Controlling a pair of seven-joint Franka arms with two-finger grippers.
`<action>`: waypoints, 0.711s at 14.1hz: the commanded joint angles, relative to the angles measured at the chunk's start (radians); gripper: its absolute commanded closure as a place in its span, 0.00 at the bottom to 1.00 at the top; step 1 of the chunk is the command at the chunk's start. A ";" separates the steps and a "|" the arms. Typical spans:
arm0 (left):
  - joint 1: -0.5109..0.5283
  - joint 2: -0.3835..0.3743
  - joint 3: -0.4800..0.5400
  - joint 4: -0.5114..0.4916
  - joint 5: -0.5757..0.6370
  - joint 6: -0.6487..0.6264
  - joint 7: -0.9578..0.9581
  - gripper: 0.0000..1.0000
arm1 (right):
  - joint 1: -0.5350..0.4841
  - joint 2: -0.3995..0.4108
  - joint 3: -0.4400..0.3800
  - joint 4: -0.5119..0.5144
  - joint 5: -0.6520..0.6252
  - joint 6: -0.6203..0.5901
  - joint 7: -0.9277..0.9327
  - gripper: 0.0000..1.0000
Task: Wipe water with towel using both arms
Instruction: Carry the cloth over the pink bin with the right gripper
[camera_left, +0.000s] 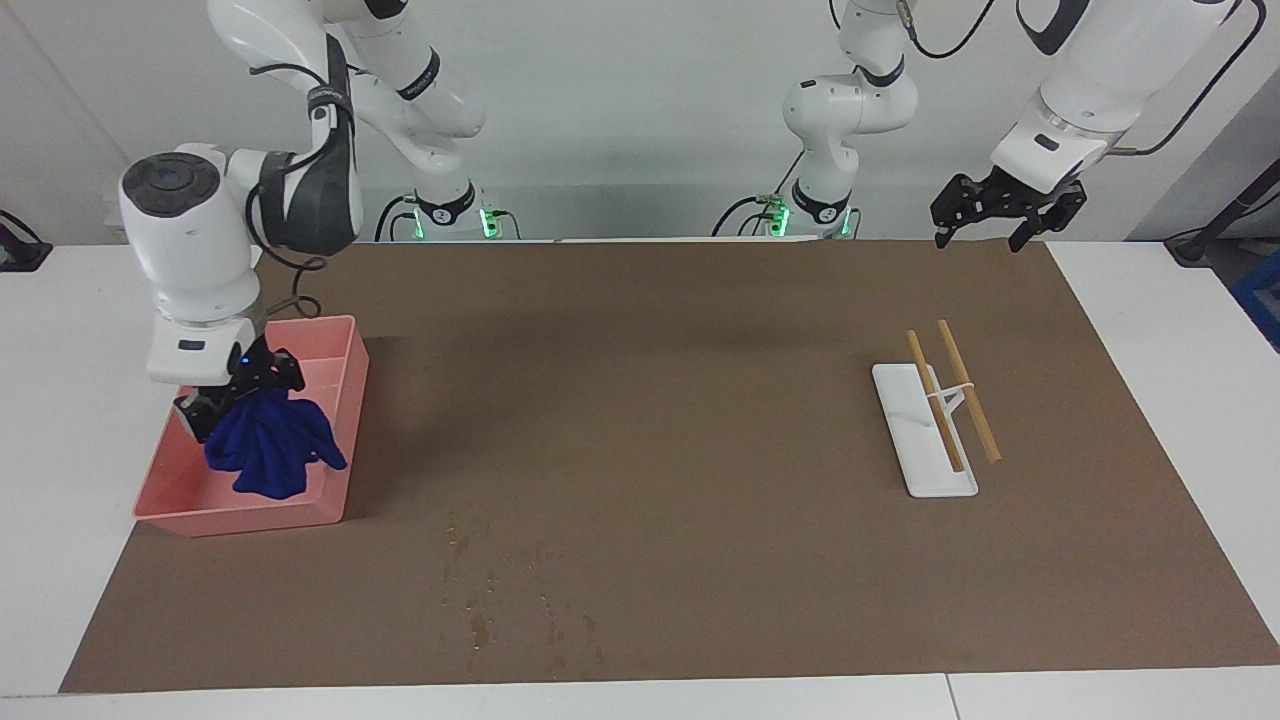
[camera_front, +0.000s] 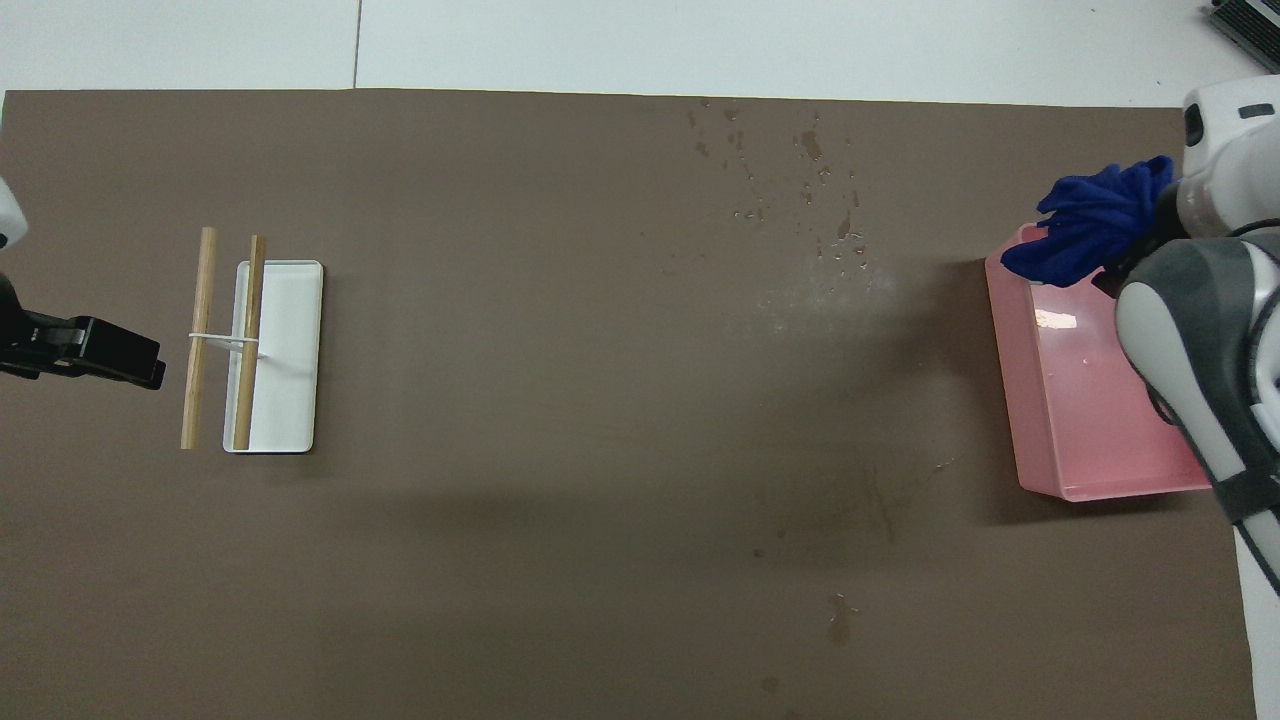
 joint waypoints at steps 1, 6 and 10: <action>0.001 -0.022 -0.001 -0.019 0.015 -0.010 0.004 0.00 | -0.093 -0.035 0.015 -0.067 0.047 0.016 -0.104 1.00; 0.001 -0.021 0.001 -0.019 0.015 -0.010 0.004 0.00 | -0.105 -0.092 0.015 -0.245 0.052 0.073 -0.026 1.00; 0.001 -0.022 -0.001 -0.020 0.015 -0.010 0.004 0.00 | -0.098 -0.098 0.016 -0.265 0.050 0.075 -0.012 0.00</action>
